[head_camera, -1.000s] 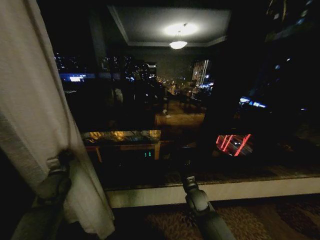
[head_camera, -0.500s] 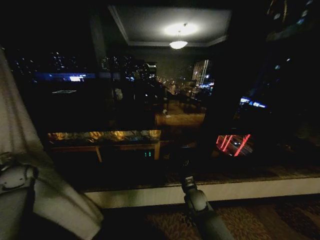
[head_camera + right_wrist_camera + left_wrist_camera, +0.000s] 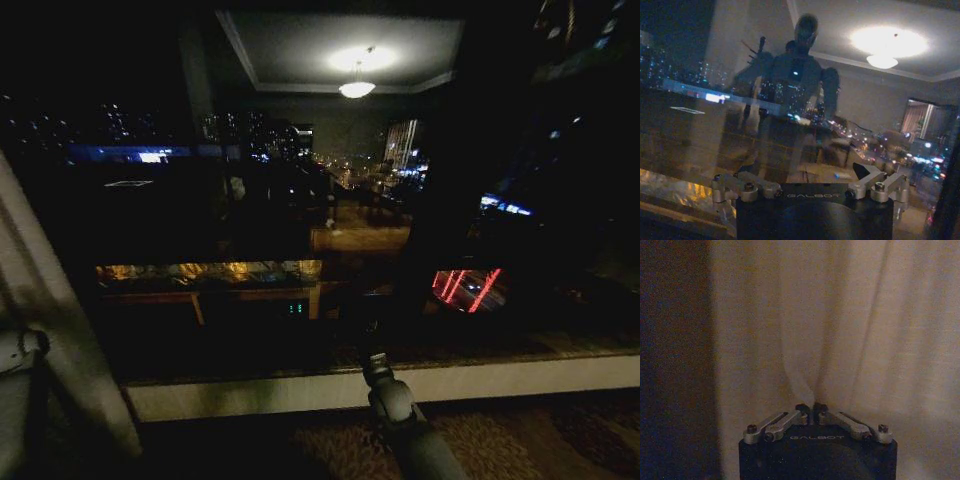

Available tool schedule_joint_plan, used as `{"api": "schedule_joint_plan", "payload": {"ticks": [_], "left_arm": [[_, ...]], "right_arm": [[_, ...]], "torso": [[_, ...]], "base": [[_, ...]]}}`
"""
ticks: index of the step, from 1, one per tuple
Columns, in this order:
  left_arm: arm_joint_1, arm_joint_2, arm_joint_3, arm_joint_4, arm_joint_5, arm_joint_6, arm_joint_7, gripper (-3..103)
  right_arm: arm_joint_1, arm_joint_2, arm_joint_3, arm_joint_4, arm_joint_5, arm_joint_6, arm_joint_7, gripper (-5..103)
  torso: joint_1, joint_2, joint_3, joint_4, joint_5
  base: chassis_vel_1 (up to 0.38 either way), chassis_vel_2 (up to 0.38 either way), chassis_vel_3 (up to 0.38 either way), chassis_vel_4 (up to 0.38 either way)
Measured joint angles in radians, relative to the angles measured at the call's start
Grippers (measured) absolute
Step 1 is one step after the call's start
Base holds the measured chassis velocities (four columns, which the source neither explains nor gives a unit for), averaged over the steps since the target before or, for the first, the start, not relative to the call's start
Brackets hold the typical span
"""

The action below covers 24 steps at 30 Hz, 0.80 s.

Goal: Open the curtains by pulling them apart, changing their state from closed to fully open.

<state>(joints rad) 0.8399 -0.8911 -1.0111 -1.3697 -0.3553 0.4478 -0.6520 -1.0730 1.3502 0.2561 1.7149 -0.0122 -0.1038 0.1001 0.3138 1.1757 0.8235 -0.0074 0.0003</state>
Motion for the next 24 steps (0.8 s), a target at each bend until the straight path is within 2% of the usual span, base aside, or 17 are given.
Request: {"api": "schedule_joint_plan", "payload": {"ticks": [2,3,4,6,7,8,9,10,11,13,14,17,18,19,21,23,24], "left_arm": [[0.065,-0.025,0.009,-0.104,-0.031,0.008,0.081,14],[0.065,-0.025,0.009,-0.104,-0.031,0.008,0.081,14],[0.096,-0.038,0.012,-0.150,-0.040,0.010,0.128,19],[0.157,-0.066,0.017,-0.229,-0.043,-0.005,0.237,19],[0.157,-0.066,0.017,-0.229,-0.043,-0.005,0.237,19],[0.192,-0.085,0.020,-0.273,-0.034,-0.029,0.308,36],[0.220,-0.099,0.022,-0.307,-0.028,-0.058,0.369,36],[0.240,-0.108,0.022,-0.330,-0.026,-0.082,0.423,41],[0.240,-0.108,0.022,-0.330,-0.026,-0.082,0.423,41],[0.288,-0.128,0.023,-0.391,-0.029,-0.132,0.538,52],[0.288,-0.128,0.023,-0.391,-0.029,-0.132,0.538,52],[0.357,-0.161,0.029,-0.486,-0.069,-0.156,0.636,68],[0.357,-0.161,0.029,-0.486,-0.069,-0.156,0.636,68],[0.376,-0.169,0.029,-0.503,-0.075,-0.165,0.660,74],[0.429,-0.191,0.030,-0.539,-0.080,-0.189,0.736,84],[0.479,-0.210,0.032,-0.569,-0.080,-0.208,0.797,84],[0.479,-0.210,0.032,-0.569,-0.080,-0.208,0.797,84]], "right_arm": [[0.003,0.003,-0.004,-0.002,0.000,-0.001,0.000,100],[0.003,0.003,-0.004,-0.002,0.000,-0.001,0.000,100],[0.004,0.003,-0.006,-0.004,0.000,-0.002,0.000,100],[0.004,0.003,-0.007,-0.004,0.000,-0.004,0.001,100],[0.004,0.003,-0.007,-0.004,0.000,-0.004,0.001,100],[0.004,0.002,-0.006,-0.004,0.001,-0.005,0.001,100],[0.004,0.000,-0.005,-0.004,0.003,-0.006,0.001,100],[0.003,-0.002,-0.003,-0.004,0.005,-0.007,0.002,100],[0.003,-0.002,-0.003,-0.004,0.005,-0.007,0.002,100],[0.001,-0.006,0.001,-0.001,0.019,-0.010,0.003,100],[0.001,-0.006,0.001,-0.001,0.019,-0.010,0.003,100],[0.002,-0.009,0.004,0.013,0.049,-0.032,0.013,100],[0.002,-0.009,0.004,0.013,0.049,-0.032,0.013,100],[0.003,-0.010,0.005,0.016,0.055,-0.037,0.016,100],[0.005,-0.012,0.007,0.026,0.074,-0.053,0.022,100],[0.006,-0.014,0.014,0.033,0.087,-0.061,0.024,100],[0.006,-0.014,0.014,0.033,0.087,-0.061,0.024,100]], "torso": [[0.000,0.000,0.000,-0.0001,0.0000],[0.000,0.000,0.000,-0.0001,0.0000],[0.000,0.000,0.000,-0.0004,0.0001],[0.000,0.000,0.000,-0.0004,0.0000],[0.000,0.000,0.000,-0.0004,0.0000],[0.000,0.000,0.000,-0.0004,0.0001],[0.000,0.000,0.000,-0.0002,0.0002],[0.000,0.000,0.000,-0.0002,0.0000],[0.000,0.000,0.000,-0.0002,0.0000],[0.000,0.000,0.000,-0.0003,0.0002],[0.000,0.000,0.000,-0.0003,0.0002],[0.000,0.000,0.000,-0.0004,0.0003],[0.000,0.000,0.000,-0.0004,0.0003],[0.000,0.000,0.000,-0.0004,0.0003],[0.000,0.000,0.000,-0.0003,0.0002],[0.000,0.000,0.000,0.0000,0.0001],[0.000,0.000,0.000,0.0000,0.0001]], "base": [[0.000,0.000,0.000,0.000],[0.000,0.000,0.000,0.000],[0.000,0.000,0.000,0.000],[0.000,0.000,0.000,0.000],[0.000,0.000,0.000,0.000],[0.000,0.000,0.000,0.000],[0.000,0.000,0.000,0.000],[0.000,0.000,0.000,0.000],[0.000,0.000,0.000,0.000],[0.000,0.000,0.000,0.000],[0.000,0.000,0.000,0.000],[0.000,0.000,0.000,0.000],[0.000,0.000,0.000,0.000],[0.000,0.000,0.000,0.000],[0.000,0.000,0.000,0.000],[0.000,0.000,0.000,0.000],[0.000,0.000,0.000,0.000]]}}
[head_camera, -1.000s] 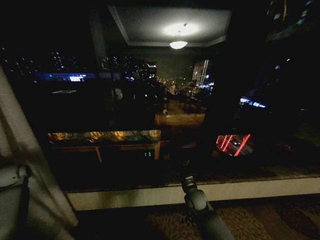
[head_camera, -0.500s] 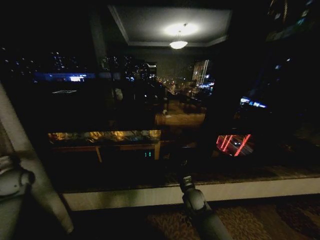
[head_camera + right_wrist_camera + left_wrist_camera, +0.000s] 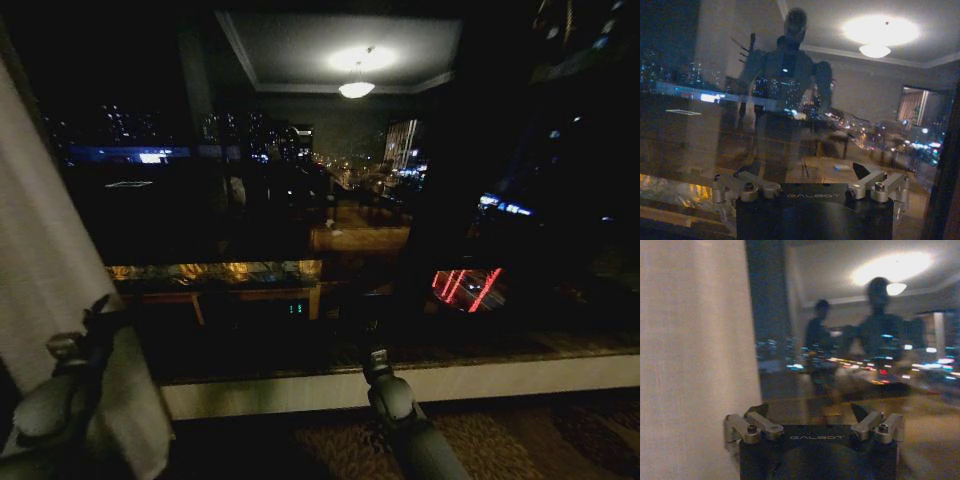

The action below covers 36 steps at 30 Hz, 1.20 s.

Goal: Open the curtains by pulling them apart, changing their state from closed to fully open.

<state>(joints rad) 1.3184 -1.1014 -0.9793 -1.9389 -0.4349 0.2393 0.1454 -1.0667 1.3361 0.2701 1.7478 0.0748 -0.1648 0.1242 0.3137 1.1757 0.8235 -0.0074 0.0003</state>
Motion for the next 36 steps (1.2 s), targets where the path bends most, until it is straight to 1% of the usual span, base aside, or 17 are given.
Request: {"api": "schedule_joint_plan", "payload": {"ticks": [1,2,4,12,14,15,16,19,27,36], "left_arm": [[0.017,-0.008,0.002,-0.011,0.000,-0.002,0.014,94],[0.038,-0.024,0.007,-0.029,0.000,-0.002,0.028,98],[0.058,-0.046,0.010,-0.047,0.000,-0.002,0.047,100],[0.092,-0.097,0.023,-0.080,0.014,-0.001,0.050,100],[0.095,-0.110,0.027,-0.085,0.025,-0.001,0.029,100],[0.094,-0.116,0.030,-0.085,0.030,-0.002,0.011,100],[0.088,-0.125,0.035,-0.080,0.036,-0.009,-0.022,100],[0.082,-0.135,0.037,-0.073,0.045,-0.014,-0.039,100],[0.088,-0.156,0.050,-0.087,0.063,-0.015,-0.034,100],[0.104,-0.162,0.056,-0.082,0.084,-0.036,-0.016,100]], "right_arm": [[0.000,-0.001,0.003,0.001,0.003,-0.002,0.000,100],[0.001,-0.003,0.008,0.004,0.007,-0.005,0.001,100],[0.001,-0.008,0.015,0.008,0.015,-0.007,0.001,100],[0.001,-0.019,0.032,0.017,0.036,-0.023,0.001,100],[0.001,-0.020,0.032,0.024,0.039,-0.033,0.001,100],[0.001,-0.020,0.032,0.027,0.040,-0.039,0.001,100],[0.002,-0.020,0.032,0.032,0.044,-0.050,0.001,100],[0.003,-0.019,0.031,0.039,0.053,-0.063,0.001,100],[0.004,-0.021,0.036,0.050,0.056,-0.081,0.000,100],[-0.003,-0.020,0.043,0.057,0.056,-0.082,0.000,100]], "torso": [[0.000,0.000,0.000,0.0000,0.0000],[0.000,0.000,0.000,0.0000,0.0000],[0.000,0.000,0.000,-0.0003,0.0001],[0.000,0.000,0.000,-0.0003,0.0000],[0.000,0.000,0.000,-0.0003,0.0001],[0.000,0.000,0.000,-0.0002,0.0000],[0.000,0.000,0.000,-0.0002,0.0000],[0.000,0.000,0.000,-0.0004,-0.0001],[0.000,0.000,0.000,-0.0002,-0.0002],[0.000,0.000,0.000,-0.0001,-0.0002]], "base": [[0.000,0.000,0.000,0.000],[0.000,0.000,0.000,0.000],[0.000,0.000,0.000,0.000],[0.000,0.000,0.000,0.000],[0.000,0.000,0.000,0.000],[0.000,0.000,0.000,0.000],[0.000,0.000,0.000,0.000],[0.000,0.000,0.000,0.000],[0.000,0.000,0.000,0.000],[-0.063,-0.151,0.072,0.157]]}}
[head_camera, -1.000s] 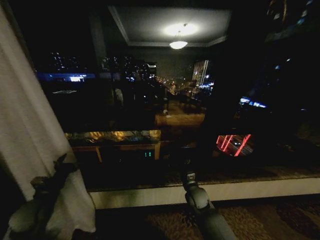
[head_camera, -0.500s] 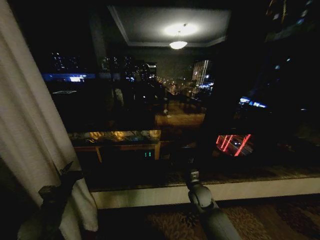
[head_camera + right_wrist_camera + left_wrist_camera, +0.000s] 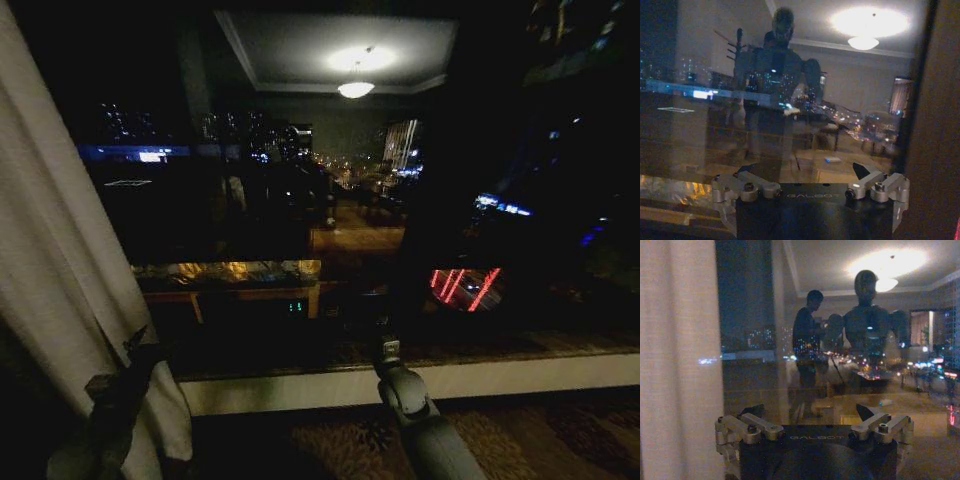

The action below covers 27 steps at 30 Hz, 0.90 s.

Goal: Open the curtains by pulling them apart, changing their state from closed to fully open.

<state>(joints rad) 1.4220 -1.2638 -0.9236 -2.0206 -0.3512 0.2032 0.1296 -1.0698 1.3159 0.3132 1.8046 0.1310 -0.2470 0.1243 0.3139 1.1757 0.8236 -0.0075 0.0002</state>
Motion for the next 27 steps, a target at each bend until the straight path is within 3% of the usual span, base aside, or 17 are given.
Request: {"api": "schedule_joint_plan", "payload": {"ticks": [9,27], "left_arm": [[0.012,0.002,-0.008,-0.001,0.002,-0.018,0.008,100],[0.037,-0.001,-0.016,-0.001,-0.003,-0.047,0.010,100]], "right_arm": [[0.001,0.007,-0.006,0.008,-0.002,0.000,0.000,100],[-0.012,0.018,-0.013,0.020,-0.008,0.000,0.000,100]], "torso": [[0.000,0.000,0.000,-0.0002,0.0001],[0.000,0.000,0.000,-0.0003,0.0001]], "base": [[-0.192,-0.302,0.203,0.306],[-0.316,-0.381,0.305,0.389]]}}
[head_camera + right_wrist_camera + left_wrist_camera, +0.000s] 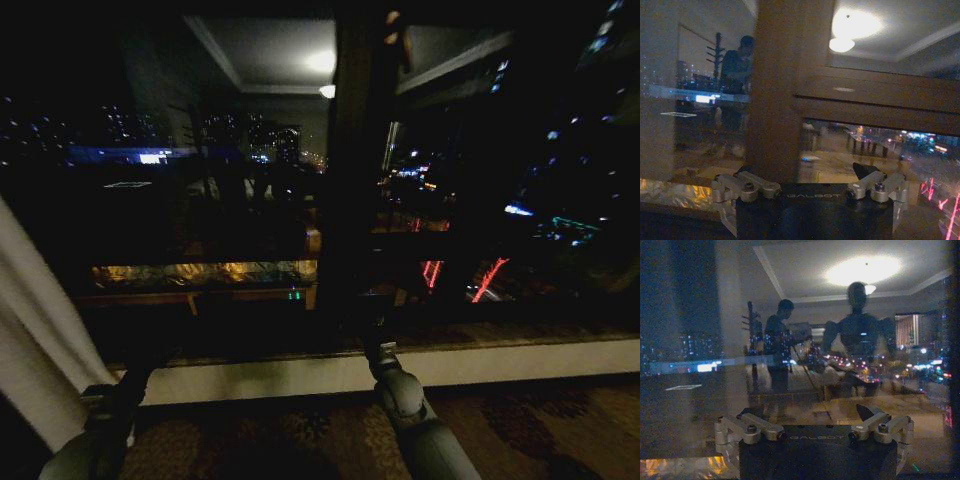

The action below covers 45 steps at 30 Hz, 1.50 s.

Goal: Open the curtains by pulling them apart, changing their state from closed to fully open.

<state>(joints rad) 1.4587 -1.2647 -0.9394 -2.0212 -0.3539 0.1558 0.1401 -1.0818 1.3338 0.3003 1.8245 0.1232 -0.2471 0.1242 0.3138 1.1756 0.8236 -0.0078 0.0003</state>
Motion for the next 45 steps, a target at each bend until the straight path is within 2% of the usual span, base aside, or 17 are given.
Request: {"api": "schedule_joint_plan", "payload": {"ticks": [11,14,17,28,36,45], "left_arm": [[-0.009,0.005,-0.005,0.014,-0.004,0.000,-0.001,100],[-0.010,0.005,-0.006,0.016,-0.004,-0.001,-0.001,100],[-0.012,0.001,-0.006,0.021,-0.004,-0.003,-0.001,100],[-0.003,-0.008,-0.011,0.020,-0.004,-0.011,-0.001,100],[-0.003,-0.011,-0.013,0.019,-0.003,-0.012,-0.003,100],[-0.009,-0.012,-0.009,0.021,-0.002,-0.012,-0.004,100]], "right_arm": [[0.006,-0.002,0.003,-0.003,0.000,0.000,0.000,100],[0.010,-0.002,0.004,-0.005,0.000,0.000,0.001,100],[0.011,-0.002,0.004,-0.007,0.001,0.000,0.002,100],[0.012,-0.004,0.002,-0.009,0.001,-0.001,0.003,100],[0.012,-0.004,0.000,-0.013,0.001,-0.001,0.003,100],[0.012,-0.004,0.002,-0.015,0.001,-0.001,0.003,100]], "torso": [[0.000,0.000,0.000,0.0003,-0.0004],[0.000,0.000,0.000,-0.0001,0.0008],[0.000,0.000,0.000,0.0003,-0.0008],[0.000,0.000,0.000,-0.0001,0.0002],[0.000,0.000,0.000,0.0002,-0.0003],[0.000,0.000,0.000,0.0002,-0.0001]], "base": [[-0.301,-0.403,0.298,0.412],[-0.309,-0.398,0.283,0.420],[-0.304,-0.429,0.307,0.437],[-0.258,-0.425,0.261,0.430],[-0.137,-0.378,0.162,0.392],[0.050,-0.318,-0.047,0.306]]}}
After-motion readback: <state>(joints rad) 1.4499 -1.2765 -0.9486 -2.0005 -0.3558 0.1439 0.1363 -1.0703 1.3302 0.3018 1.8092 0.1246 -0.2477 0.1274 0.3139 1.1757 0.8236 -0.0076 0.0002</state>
